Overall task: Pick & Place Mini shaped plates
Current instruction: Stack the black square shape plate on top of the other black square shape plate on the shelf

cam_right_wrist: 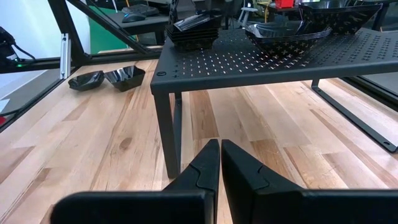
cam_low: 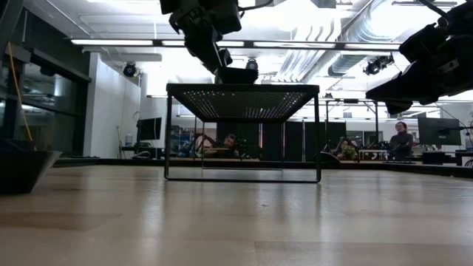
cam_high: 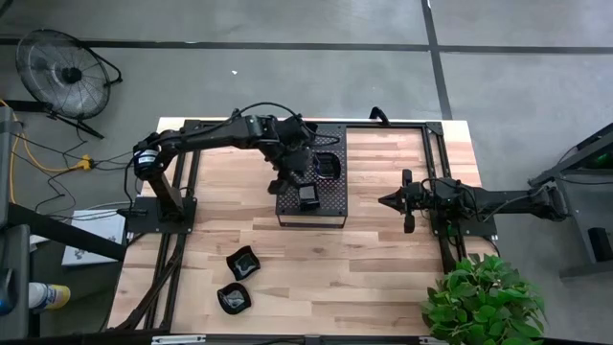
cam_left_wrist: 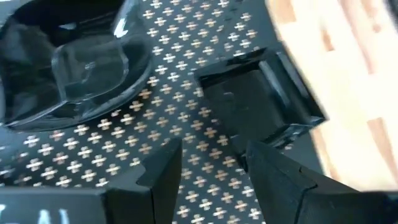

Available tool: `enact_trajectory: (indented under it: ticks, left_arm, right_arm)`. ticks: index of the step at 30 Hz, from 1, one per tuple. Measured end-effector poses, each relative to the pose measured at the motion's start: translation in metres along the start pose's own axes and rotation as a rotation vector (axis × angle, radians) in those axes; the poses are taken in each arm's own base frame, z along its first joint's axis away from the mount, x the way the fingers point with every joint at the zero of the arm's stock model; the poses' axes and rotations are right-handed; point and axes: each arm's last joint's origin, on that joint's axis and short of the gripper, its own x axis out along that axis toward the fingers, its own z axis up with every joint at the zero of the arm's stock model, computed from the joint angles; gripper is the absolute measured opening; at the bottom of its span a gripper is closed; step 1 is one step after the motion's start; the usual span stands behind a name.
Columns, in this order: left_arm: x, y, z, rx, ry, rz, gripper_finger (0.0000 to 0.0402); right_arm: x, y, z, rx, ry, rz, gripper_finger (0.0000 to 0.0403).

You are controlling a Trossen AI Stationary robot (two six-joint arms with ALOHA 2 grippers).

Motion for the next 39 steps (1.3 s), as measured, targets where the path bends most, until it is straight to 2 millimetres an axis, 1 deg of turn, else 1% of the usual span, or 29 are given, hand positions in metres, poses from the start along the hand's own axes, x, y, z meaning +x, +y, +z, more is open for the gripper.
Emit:
enact_trajectory:
  ticks: [5,17,26,29,36,39]
  left_arm:
    - [-0.0001,0.0019,-0.0005,0.002,0.027,0.062,0.0176]
    - [0.0,-0.0008,0.0007,0.001,-0.018,-0.03,0.0176]
    - [-0.0001,-0.0015,0.0009,0.001,-0.028,-0.052,0.0176]
    - [-0.0001,-0.0014,0.0009,0.001,-0.028,-0.052,0.0164]
    - [-0.0001,-0.0015,0.001,0.001,-0.029,-0.054,0.0114]
    - [-0.0001,-0.0016,0.001,0.001,-0.031,-0.057,0.0098]
  right_arm:
    - [0.0,0.0,0.0001,0.0,0.0,0.0,0.0012]
    - [0.0,0.0,0.0001,0.0,0.0,0.0,0.0012]
    - [0.0,0.0,0.0001,0.0,0.0,0.0,0.0012]
    - [0.0,0.0,0.0001,0.0,0.0,0.0,0.0012]
    - [0.0,0.0,0.0001,0.0,0.0,0.0,0.0012]
    - [0.0,0.0,0.0001,0.0,0.0,0.0,0.0012]
